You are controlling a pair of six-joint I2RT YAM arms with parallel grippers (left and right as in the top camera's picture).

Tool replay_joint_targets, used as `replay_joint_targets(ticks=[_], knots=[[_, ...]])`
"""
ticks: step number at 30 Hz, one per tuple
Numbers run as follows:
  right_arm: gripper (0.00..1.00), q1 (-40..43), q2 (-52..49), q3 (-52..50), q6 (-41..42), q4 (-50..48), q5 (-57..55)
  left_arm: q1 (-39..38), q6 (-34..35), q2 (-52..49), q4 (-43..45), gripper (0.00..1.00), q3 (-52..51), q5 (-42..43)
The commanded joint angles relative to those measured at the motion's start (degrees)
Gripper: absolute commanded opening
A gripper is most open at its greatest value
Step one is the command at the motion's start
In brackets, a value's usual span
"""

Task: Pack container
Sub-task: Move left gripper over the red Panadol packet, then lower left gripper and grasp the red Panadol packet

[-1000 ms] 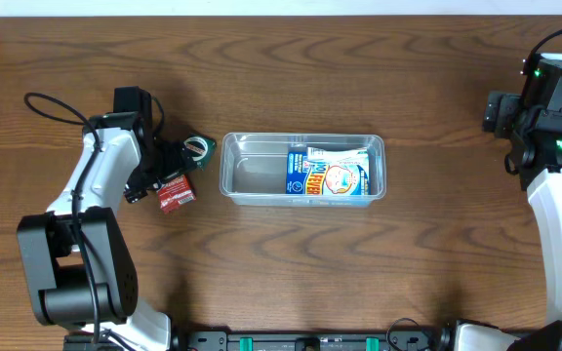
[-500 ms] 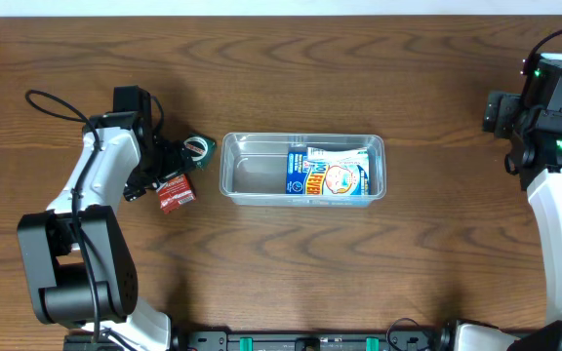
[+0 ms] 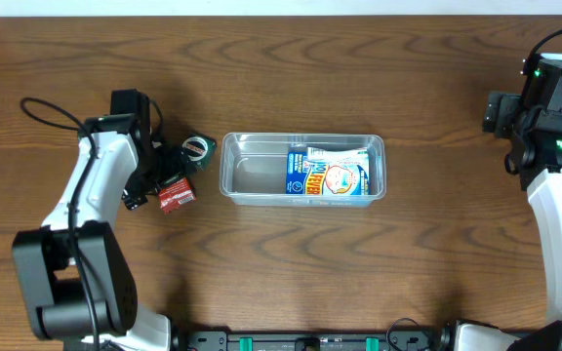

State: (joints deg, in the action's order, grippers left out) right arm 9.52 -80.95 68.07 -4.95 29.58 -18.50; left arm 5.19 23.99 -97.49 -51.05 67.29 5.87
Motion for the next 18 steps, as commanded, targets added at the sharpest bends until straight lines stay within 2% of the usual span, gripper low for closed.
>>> replay_joint_targets(ticks=[1, 5, 10, 14, 18], knots=[[0.99, 0.2, 0.4, 0.1, 0.8, 0.1, -0.6, 0.3, 4.4, 2.4, -0.3, 0.98, -0.4, -1.0], [0.99, 0.2, 0.4, 0.1, 0.9, 0.1, -0.6, 0.3, 5.2, 2.3, -0.6, 0.98, -0.4, -2.5], [0.99, 0.2, 0.4, 0.1, 0.9, 0.1, -0.6, 0.3, 14.0, 2.3, -3.0, 0.98, -0.4, -9.8], [0.99, 0.2, 0.4, 0.1, 0.9, 0.1, -0.6, 0.3, 19.8, 2.3, -3.3, 0.98, -0.5, -11.1], [0.99, 0.2, 0.4, 0.1, 0.9, 0.1, -0.6, 0.0, 19.1, 2.3, -2.1, 0.98, -0.7, -10.9]])
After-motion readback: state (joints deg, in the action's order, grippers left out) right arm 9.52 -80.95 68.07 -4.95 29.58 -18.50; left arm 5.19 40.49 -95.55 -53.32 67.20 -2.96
